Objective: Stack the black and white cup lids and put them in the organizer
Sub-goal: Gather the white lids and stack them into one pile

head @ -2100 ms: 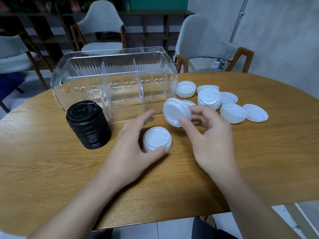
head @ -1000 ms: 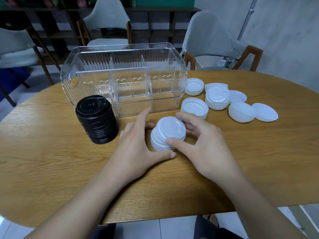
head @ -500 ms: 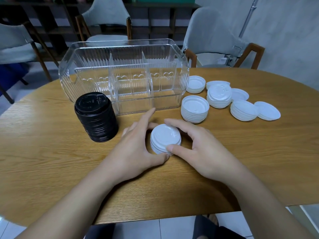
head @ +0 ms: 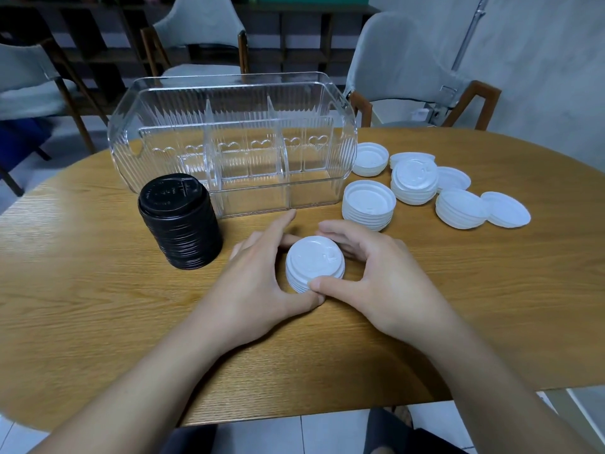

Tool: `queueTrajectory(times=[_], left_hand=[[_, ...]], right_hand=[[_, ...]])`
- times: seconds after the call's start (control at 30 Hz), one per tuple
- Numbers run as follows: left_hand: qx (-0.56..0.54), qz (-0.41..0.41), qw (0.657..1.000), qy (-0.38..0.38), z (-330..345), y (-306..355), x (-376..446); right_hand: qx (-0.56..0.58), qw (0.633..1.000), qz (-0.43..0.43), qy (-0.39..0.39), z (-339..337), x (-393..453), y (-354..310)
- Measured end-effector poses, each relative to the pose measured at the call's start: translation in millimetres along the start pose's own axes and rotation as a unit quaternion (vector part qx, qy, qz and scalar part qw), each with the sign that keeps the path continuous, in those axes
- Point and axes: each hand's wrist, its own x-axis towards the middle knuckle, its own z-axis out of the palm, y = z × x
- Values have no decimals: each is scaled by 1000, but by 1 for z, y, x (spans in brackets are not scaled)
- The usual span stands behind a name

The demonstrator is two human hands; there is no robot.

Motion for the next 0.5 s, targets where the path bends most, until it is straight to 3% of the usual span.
queueTrajectory(times=[0.33,0.5], left_hand=[[18,20,1000,-4,-2,6,-5],[4,47,999,2,-1,4,-5]], right_hand=[[59,998,9,2,2,-2,1],[-11,1000,1,7,-8,-4,-2]])
